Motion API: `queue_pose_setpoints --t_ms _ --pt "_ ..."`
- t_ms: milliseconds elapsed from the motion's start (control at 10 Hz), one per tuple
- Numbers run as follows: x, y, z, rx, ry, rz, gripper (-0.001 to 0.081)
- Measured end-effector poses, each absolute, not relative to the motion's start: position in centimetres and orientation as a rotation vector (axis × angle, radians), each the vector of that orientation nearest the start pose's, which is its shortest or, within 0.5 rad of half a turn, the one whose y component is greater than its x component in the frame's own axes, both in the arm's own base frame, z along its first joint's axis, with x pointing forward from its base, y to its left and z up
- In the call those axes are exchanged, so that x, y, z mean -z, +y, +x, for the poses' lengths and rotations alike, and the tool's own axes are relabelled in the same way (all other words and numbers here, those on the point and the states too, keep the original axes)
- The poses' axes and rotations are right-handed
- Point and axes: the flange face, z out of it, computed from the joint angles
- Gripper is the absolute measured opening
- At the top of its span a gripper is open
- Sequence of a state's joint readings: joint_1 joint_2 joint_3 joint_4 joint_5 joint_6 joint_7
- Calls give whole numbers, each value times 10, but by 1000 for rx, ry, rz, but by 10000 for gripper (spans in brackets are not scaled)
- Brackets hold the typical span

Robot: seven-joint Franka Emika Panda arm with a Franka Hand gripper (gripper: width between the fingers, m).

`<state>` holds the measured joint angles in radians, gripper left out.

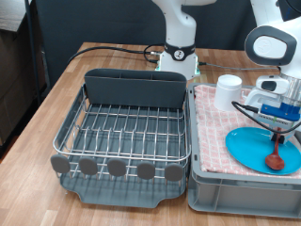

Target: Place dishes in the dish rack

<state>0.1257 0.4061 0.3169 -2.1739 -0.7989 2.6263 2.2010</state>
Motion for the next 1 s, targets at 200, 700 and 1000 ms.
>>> queue_pose_setpoints --t_ms 200,700,1000 --pt "-232 261 507 484 1610 -2644 92" --pt "-298 256 512 482 1651 -2634 92" --pt "-328 238 499 428 1959 -2515 92"
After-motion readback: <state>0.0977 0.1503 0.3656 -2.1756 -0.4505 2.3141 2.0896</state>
